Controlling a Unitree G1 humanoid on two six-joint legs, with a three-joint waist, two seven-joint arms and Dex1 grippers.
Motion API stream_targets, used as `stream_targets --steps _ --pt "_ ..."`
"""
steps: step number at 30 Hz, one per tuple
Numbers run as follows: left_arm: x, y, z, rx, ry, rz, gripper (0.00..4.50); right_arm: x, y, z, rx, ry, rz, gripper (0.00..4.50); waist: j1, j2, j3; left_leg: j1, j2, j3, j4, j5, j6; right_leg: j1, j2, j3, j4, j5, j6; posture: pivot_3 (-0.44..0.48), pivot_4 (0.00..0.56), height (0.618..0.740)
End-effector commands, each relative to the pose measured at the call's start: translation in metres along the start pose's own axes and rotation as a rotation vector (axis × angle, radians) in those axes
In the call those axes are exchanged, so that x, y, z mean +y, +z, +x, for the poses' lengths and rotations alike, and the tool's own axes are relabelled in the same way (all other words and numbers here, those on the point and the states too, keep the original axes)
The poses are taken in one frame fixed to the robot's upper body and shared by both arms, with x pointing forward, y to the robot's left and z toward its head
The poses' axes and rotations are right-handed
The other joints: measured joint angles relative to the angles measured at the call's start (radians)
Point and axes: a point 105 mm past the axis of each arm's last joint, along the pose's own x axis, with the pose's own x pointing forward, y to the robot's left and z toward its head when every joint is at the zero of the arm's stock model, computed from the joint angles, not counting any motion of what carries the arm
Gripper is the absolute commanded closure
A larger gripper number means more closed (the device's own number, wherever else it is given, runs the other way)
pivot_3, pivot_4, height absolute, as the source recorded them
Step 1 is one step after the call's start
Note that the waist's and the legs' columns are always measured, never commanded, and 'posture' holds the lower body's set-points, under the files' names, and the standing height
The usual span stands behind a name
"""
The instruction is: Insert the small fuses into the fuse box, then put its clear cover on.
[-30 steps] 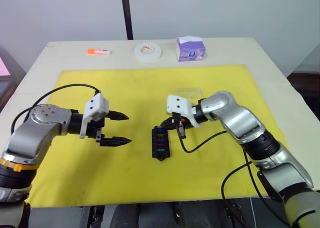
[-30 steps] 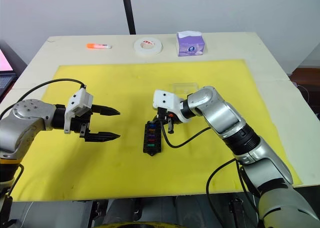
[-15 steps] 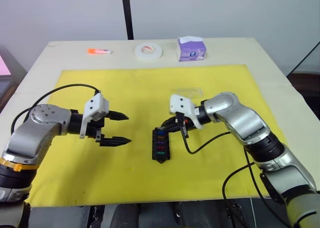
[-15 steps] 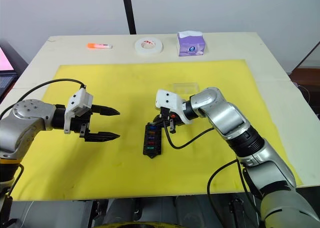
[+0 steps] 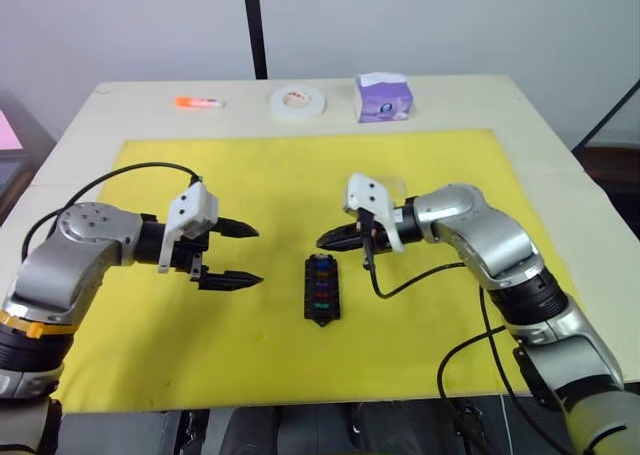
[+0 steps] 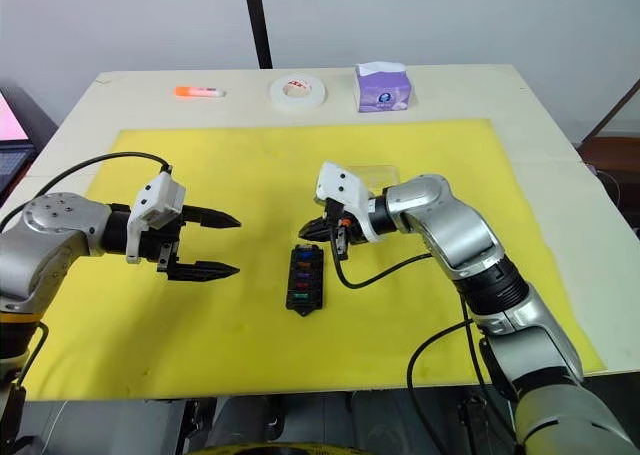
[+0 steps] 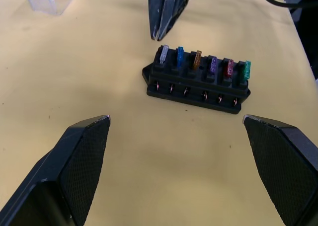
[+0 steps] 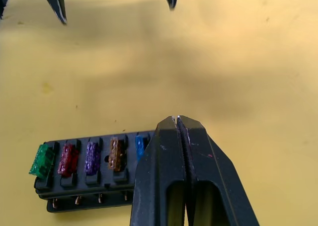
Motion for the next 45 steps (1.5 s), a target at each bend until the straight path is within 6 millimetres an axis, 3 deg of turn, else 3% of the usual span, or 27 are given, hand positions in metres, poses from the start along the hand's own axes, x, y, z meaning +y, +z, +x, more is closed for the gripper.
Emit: stream_targets --steps 1,10,25,35,39,45 --pt "0.0 0.004 -0.002 0.013 -0.004 0.028 0.0 0.005 0.007 0.001 -0.022 0.007 -0.037 4.49 0.0 0.0 0.0 0.0 0.0 0.0 0.0 0.0 0.0 0.0 0.0 0.0 0.0 0.0 0.0 0.0 0.15 0.74" --pt "0.0 0.002 -0.002 0.018 -0.003 0.026 0.0 0.004 -0.001 0.004 -0.01 -0.009 -0.023 4.49 -0.001 0.0 0.0 0.0 0.0 0.0 0.0 0.0 0.0 0.0 0.0 0.0 0.0 0.0 0.0 0.0 0.15 0.74" --pt "0.001 0.002 -0.003 0.022 0.005 0.03 0.0 0.006 -0.035 0.01 0.112 -0.003 0.046 4.49 0.0 0.0 0.0 0.002 0.0 0.0 0.0 0.0 0.0 0.002 0.0 0.0 0.0 -0.001 -0.001 0.0 0.15 0.74" --pt "0.001 0.002 -0.004 0.024 0.012 0.03 0.0 0.006 -0.038 0.01 0.118 -0.002 0.066 4.49 0.001 0.0 0.0 0.004 0.0 0.0 0.0 0.0 0.0 0.004 0.0 0.0 0.0 -0.001 -0.002 0.0 0.15 0.74" --pt "0.002 0.001 -0.004 0.025 0.017 0.029 0.0 0.005 -0.031 0.009 0.077 -0.009 0.06 4.49 0.001 0.0 0.0 0.004 0.0 0.0 0.0 0.0 0.0 0.004 0.0 0.0 0.0 -0.001 -0.002 0.0 0.15 0.74" --pt "0.014 0.0 -0.015 -0.037 0.096 -0.043 0.0 -0.006 0.026 -0.017 -0.222 -0.056 0.055 4.49 0.0 0.0 0.0 0.004 0.0 0.0 0.0 0.0 0.0 0.004 0.0 0.0 0.0 -0.001 -0.001 0.0 0.15 0.74"
